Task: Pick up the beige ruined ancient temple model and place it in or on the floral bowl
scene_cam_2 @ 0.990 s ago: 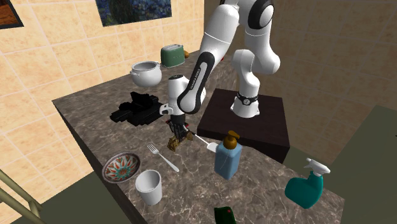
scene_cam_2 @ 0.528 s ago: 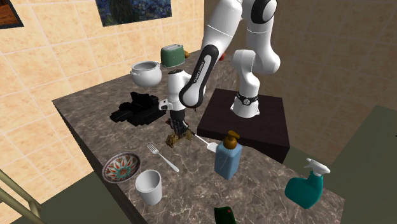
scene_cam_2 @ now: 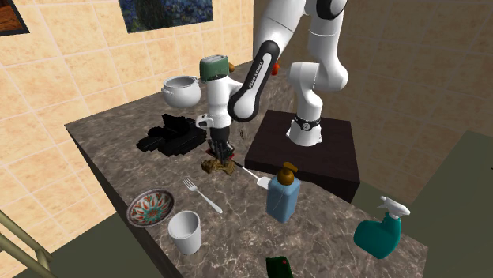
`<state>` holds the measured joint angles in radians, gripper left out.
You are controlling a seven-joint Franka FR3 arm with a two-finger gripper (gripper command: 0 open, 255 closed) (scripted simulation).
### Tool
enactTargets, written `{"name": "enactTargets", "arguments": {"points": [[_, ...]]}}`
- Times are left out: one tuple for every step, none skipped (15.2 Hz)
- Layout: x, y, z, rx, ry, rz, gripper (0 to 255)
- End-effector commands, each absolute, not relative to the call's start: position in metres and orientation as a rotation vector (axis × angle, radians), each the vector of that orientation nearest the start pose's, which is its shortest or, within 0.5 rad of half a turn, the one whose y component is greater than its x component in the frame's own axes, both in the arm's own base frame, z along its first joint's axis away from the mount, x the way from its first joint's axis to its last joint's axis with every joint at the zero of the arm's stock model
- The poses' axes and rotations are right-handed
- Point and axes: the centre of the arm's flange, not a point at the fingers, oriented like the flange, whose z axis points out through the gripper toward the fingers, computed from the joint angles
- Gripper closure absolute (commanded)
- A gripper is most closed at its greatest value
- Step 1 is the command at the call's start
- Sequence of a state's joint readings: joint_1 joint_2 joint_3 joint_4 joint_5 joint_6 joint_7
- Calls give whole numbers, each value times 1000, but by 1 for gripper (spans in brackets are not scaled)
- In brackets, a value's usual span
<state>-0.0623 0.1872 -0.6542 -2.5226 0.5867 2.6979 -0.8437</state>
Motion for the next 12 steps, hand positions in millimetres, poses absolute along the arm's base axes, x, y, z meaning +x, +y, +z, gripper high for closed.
{"name": "enactTargets", "arguments": {"points": [[330, -324, 234, -3011, 592, -216, 255], [330, -324, 239, -3011, 592, -216, 255], [330, -324, 244, -3011, 592, -216, 255], [330, -324, 249, -3011, 592, -216, 255], [330, -324, 255, -3011, 592, -216, 255], [330, -324, 260, -3011, 592, -216, 255], [330, -324, 265, -3011, 592, -216, 255], [330, -324, 271, -3011, 592, -216, 255], [330, -324, 276, -3011, 592, -216, 255], [330, -324, 277, -3011, 592, -216, 255], [341, -332, 278, -3011, 592, -216, 255], [352, -339, 279, -3011, 592, -216, 255]]}}
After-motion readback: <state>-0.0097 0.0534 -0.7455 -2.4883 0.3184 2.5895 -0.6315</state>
